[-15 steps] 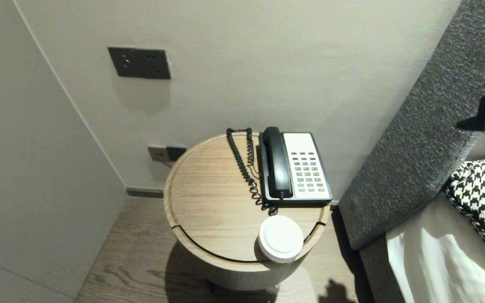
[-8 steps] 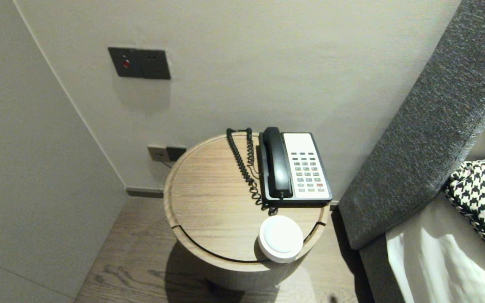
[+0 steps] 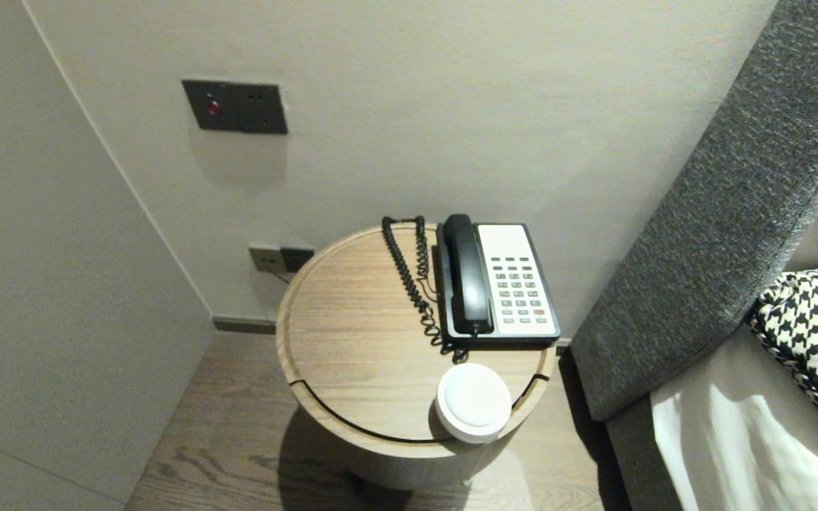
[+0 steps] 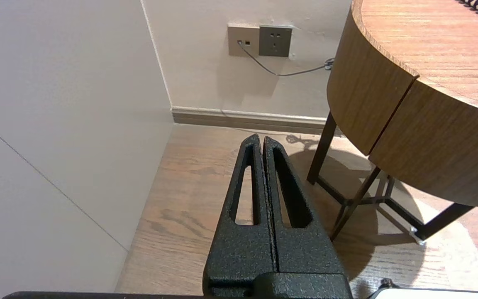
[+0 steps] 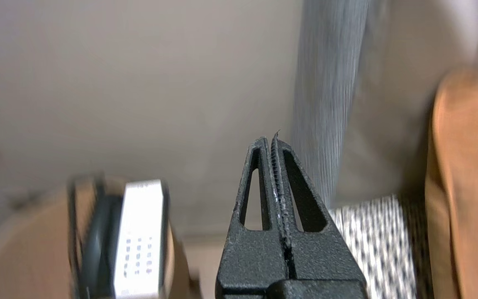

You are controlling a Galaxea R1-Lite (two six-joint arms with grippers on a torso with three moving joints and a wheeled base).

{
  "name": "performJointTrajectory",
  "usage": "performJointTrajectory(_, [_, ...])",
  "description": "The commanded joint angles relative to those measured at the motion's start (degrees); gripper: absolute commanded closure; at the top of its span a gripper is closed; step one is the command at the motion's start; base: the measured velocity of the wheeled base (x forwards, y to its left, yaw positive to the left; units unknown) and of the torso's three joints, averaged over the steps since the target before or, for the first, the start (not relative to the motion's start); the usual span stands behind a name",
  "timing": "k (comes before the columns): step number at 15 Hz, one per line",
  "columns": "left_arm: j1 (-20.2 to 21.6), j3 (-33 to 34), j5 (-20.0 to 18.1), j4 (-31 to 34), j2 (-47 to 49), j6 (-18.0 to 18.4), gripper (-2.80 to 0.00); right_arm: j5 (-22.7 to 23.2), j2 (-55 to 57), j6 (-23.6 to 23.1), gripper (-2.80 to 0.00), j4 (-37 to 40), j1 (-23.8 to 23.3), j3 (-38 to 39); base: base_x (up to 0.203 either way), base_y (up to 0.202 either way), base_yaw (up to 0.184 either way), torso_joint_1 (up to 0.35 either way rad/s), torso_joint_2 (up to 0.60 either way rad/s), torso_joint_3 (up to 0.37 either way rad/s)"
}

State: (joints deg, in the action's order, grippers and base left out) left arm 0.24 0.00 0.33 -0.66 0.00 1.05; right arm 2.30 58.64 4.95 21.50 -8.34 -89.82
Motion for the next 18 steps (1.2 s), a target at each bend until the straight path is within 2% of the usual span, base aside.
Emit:
performJointTrajectory(1, [0.0, 0.0, 0.0, 0.0, -0.1, 0.0, 0.00, 0.1, -10.7, -0.8, 0.00, -1.0, 0.2, 15.5, 0.000, 0.000, 0.000, 0.000, 0.00, 0.000])
performJointTrajectory(4, [0.0, 0.0, 0.0, 0.0, -0.1, 0.0, 0.00, 0.1, -22.0, -1.8, 0.00, -5.6, 0.3, 38.4, 0.000, 0.000, 0.000, 0.000, 0.00, 0.000])
performJointTrajectory(6, [0.0, 0.0, 0.0, 0.0, -0.1, 0.0, 0.00, 0.3, -29.1, -2.2, 0.00, -7.7, 0.4, 51.0, 0.000, 0.000, 0.000, 0.000, 0.00, 0.000])
performJointTrajectory(10, [0.0, 0.0, 0.0, 0.0, -0.1, 0.0, 0.00, 0.9, -39.6, -2.9, 0.00, -10.4, 2.8, 71.0, 0.000, 0.000, 0.000, 0.000, 0.00, 0.000])
performJointTrajectory(13, [0.0, 0.0, 0.0, 0.0, -0.1, 0.0, 0.00, 0.2, -49.0, -5.2, 0.00, -13.2, 6.4, 80.4, 0.000, 0.000, 0.000, 0.000, 0.00, 0.000])
performJointTrajectory(18, [0.0, 0.0, 0.0, 0.0, -0.1, 0.0, 0.00, -1.2, -57.5, -7.6, 0.00, -13.8, 7.9, 85.8, 0.000, 0.000, 0.000, 0.000, 0.00, 0.000])
